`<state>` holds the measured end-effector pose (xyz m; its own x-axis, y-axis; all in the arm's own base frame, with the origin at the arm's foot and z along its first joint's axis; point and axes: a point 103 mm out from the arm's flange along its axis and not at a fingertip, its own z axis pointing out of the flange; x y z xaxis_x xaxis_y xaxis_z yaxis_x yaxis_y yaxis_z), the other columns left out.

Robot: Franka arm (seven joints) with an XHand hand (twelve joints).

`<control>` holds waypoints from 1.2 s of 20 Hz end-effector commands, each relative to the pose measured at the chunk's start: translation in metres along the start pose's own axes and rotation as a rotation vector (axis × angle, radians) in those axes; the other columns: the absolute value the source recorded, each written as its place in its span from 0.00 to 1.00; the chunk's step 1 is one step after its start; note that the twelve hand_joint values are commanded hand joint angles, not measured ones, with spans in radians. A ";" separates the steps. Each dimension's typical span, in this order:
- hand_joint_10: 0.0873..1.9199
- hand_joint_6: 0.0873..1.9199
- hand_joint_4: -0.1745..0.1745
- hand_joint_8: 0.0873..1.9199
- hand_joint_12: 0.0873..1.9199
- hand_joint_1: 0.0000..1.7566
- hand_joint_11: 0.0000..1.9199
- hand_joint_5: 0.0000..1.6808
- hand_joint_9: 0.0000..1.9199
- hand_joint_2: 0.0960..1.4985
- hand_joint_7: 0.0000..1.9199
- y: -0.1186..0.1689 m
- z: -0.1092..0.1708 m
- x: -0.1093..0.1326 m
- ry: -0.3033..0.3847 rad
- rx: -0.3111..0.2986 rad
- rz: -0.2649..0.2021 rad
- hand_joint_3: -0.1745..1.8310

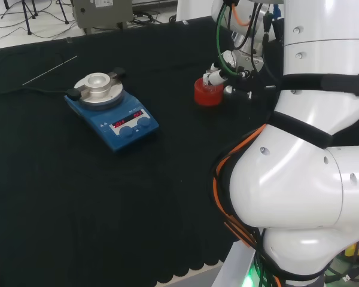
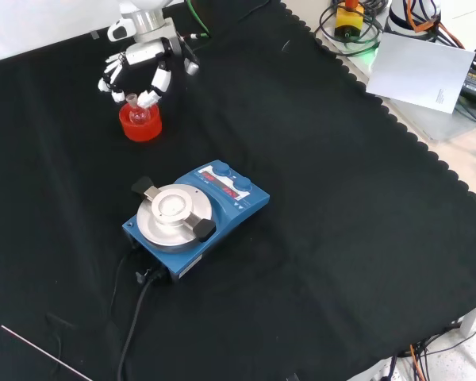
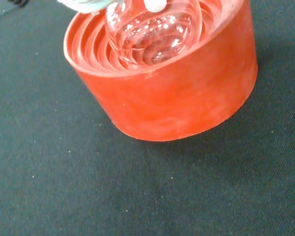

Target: Pick up the round-bottom flask.

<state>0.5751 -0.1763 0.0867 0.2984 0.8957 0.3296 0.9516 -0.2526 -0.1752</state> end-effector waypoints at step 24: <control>0.27 0.50 1.00 0.26 0.68 0.59 0.09 0.61 0.30 0.54 0.21 0.000 -0.002 0.009 0.007 -0.072 -0.013 0.32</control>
<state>0.5765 -0.1692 0.0952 0.2836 0.9083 0.3075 0.9585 -0.2782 -0.0624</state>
